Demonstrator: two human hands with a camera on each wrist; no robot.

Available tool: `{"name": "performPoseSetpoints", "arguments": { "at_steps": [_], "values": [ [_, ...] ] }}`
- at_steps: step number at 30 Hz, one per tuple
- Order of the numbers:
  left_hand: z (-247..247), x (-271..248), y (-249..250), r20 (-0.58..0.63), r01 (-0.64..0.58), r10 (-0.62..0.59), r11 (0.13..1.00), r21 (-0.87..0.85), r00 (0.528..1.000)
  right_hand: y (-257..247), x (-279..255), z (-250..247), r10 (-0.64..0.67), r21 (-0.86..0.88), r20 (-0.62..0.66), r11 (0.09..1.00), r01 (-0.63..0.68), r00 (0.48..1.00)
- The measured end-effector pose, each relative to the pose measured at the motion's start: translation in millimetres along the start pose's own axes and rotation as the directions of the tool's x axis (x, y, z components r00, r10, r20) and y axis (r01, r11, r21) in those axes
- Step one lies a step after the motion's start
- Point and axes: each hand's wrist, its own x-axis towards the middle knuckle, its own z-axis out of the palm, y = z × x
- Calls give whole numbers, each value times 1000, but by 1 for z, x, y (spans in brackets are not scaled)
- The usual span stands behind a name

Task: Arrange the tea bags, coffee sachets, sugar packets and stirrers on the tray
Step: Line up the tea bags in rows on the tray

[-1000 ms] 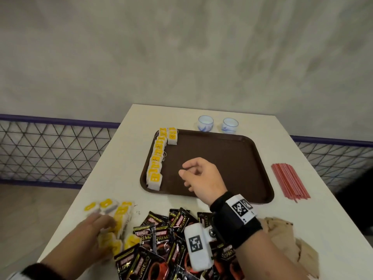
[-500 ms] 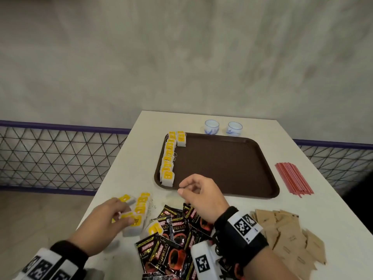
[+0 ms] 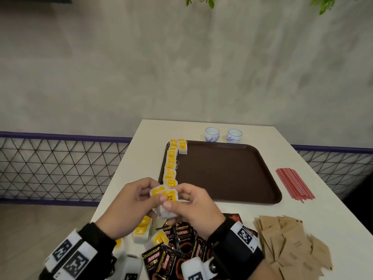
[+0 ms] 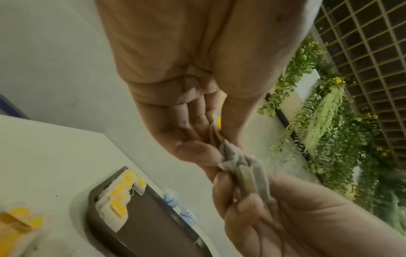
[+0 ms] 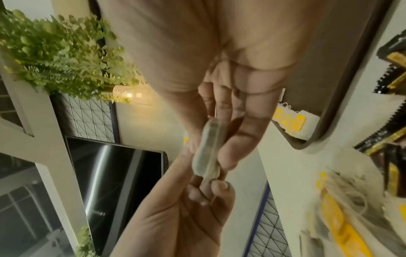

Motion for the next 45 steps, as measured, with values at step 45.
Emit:
{"name": "performPoseSetpoints", "arguments": {
  "at_steps": [45],
  "values": [
    [11, 335, -76, -146, 191, -137, 416, 889, 980, 6, 137, -160, 193, -109, -329, 965, -240, 925]
  ]
}}
